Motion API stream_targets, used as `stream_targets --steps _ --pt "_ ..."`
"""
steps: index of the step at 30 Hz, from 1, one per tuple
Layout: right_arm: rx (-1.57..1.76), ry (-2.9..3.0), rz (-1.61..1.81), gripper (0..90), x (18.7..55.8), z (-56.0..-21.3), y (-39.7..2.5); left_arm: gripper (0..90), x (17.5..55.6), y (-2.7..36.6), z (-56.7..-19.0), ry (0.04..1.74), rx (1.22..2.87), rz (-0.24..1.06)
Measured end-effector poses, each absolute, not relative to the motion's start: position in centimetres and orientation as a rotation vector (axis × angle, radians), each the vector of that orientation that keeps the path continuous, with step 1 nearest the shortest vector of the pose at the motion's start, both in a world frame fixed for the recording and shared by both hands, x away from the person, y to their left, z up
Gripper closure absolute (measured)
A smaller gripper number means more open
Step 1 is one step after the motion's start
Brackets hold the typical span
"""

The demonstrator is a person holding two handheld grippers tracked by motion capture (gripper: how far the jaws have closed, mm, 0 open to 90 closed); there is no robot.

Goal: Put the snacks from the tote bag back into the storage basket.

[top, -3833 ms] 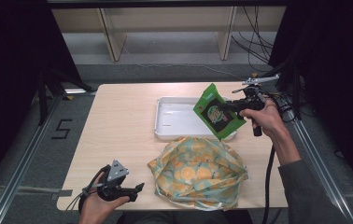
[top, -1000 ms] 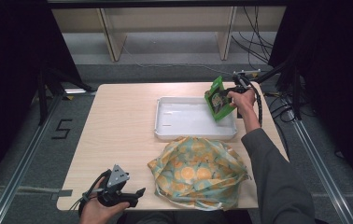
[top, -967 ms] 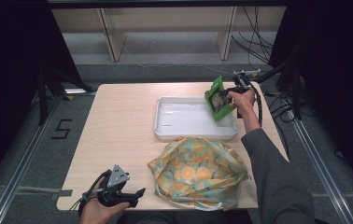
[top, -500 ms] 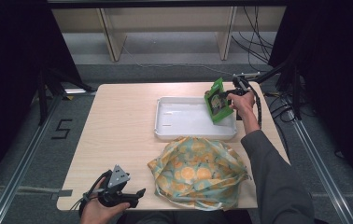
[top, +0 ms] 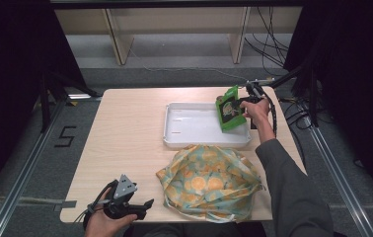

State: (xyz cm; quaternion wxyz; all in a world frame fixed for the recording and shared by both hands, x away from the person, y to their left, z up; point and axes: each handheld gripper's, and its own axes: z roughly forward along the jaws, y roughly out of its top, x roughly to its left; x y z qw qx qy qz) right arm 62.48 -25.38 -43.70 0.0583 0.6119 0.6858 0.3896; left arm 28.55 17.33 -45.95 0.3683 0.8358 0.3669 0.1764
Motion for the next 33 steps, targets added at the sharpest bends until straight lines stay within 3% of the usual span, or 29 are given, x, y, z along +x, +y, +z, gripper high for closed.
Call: stream_targets --steps 14,25,33 --pt "1.730 2.102 1.170 66.6 62.9 -44.7 -26.2 21.2 28.5 17.3 -45.9 0.928 2.152 0.458" --pt "1.912 2.058 1.107 67.4 62.5 -44.3 -25.8 21.1 28.4 17.2 -46.0 0.940 2.134 0.450" --pt "1.838 2.096 1.076 67.4 62.4 -44.0 -26.4 21.2 28.4 17.2 -45.9 0.934 2.148 0.452"
